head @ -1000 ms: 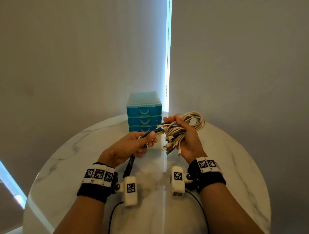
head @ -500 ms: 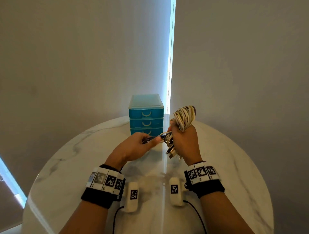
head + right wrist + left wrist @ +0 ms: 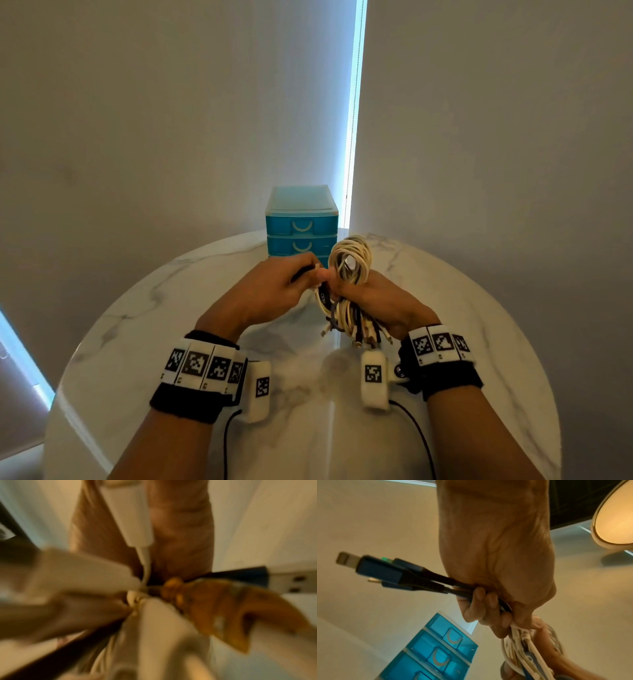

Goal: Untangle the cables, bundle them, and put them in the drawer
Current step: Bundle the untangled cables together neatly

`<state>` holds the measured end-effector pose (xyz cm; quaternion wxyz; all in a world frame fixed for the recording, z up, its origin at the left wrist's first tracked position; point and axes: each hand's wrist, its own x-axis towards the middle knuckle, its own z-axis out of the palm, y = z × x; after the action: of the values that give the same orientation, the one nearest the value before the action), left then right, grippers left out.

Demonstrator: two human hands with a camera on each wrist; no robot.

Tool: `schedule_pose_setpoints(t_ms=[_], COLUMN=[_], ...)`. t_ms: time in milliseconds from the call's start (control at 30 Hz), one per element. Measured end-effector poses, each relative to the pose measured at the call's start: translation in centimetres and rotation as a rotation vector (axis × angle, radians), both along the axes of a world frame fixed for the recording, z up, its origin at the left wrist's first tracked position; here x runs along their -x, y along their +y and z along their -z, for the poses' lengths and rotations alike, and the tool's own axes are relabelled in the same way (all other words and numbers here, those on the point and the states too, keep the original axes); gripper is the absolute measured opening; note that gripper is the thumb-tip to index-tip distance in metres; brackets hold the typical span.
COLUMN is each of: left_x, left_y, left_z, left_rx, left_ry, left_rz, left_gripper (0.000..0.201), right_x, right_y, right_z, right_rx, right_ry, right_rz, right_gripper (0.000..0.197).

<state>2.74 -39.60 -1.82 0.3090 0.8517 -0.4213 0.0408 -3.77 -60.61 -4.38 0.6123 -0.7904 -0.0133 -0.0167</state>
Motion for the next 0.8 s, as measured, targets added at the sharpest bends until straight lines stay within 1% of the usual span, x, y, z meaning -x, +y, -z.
schedule_pose_setpoints(t_ms=[33,133,167,267,333,400,433,500,533,600,633,733,800], left_x=[0.1,0.1,0.0,-0.3,-0.1,0.2,0.2,0.1,0.1,0.0,0.0,-0.1,-0.3], left_y=[0.0,0.4,0.5,0.9,1.1,0.8,0.7,0.3,0.1,0.0,-0.1,-0.4,-0.5], left_z=[-0.1,0.0,0.1,0.2,-0.1,-0.3,-0.2,0.0,0.1,0.2,0.3,0.5,0.7], left_rx=[0.033,0.094,0.105,0.143,0.172,0.168,0.156,0.129,0.13,0.155,0.168,0.222,0.26], left_ry=[0.031,0.103,0.118,0.155,0.163,0.183,0.193,0.185,0.181,0.172,0.163,0.175,0.204], left_rz=[0.01,0.025,0.029,0.066,0.105,0.14,0.149,0.136,0.119,0.096,0.086,0.035,0.026], left_gripper=[0.026,0.028,0.028,0.03,0.028,0.019,0.015,0.015,0.018,0.021,0.022,0.022,0.026], right_x=[-0.1,-0.5,-0.5,-1.0,-1.2,-1.2,-1.0,-0.7,-0.7,-0.9,-1.1,-1.8,-2.0], right_y=[0.1,0.2,0.3,0.8,1.0,1.1,1.4,2.0,2.4,2.9,3.0,3.0,3.0], right_z=[0.2,0.9,1.0,1.2,1.3,1.4,1.3,1.0,0.8,0.7,0.7,1.0,1.0], right_rx=[-0.041,-0.128,-0.124,-0.034,0.005,0.003,0.011,0.103,0.138,0.183,0.2,0.201,0.204], right_ry=[0.002,0.037,0.052,0.058,0.053,0.079,0.094,0.105,0.112,0.112,0.106,0.129,0.166], right_rz=[-0.034,-0.097,-0.107,-0.084,-0.077,-0.103,-0.124,-0.149,-0.158,-0.168,-0.142,-0.024,0.037], right_gripper=[0.061,0.055,0.059,0.083,0.088,0.083,0.076,0.055,0.053,0.062,0.065,0.067,0.06])
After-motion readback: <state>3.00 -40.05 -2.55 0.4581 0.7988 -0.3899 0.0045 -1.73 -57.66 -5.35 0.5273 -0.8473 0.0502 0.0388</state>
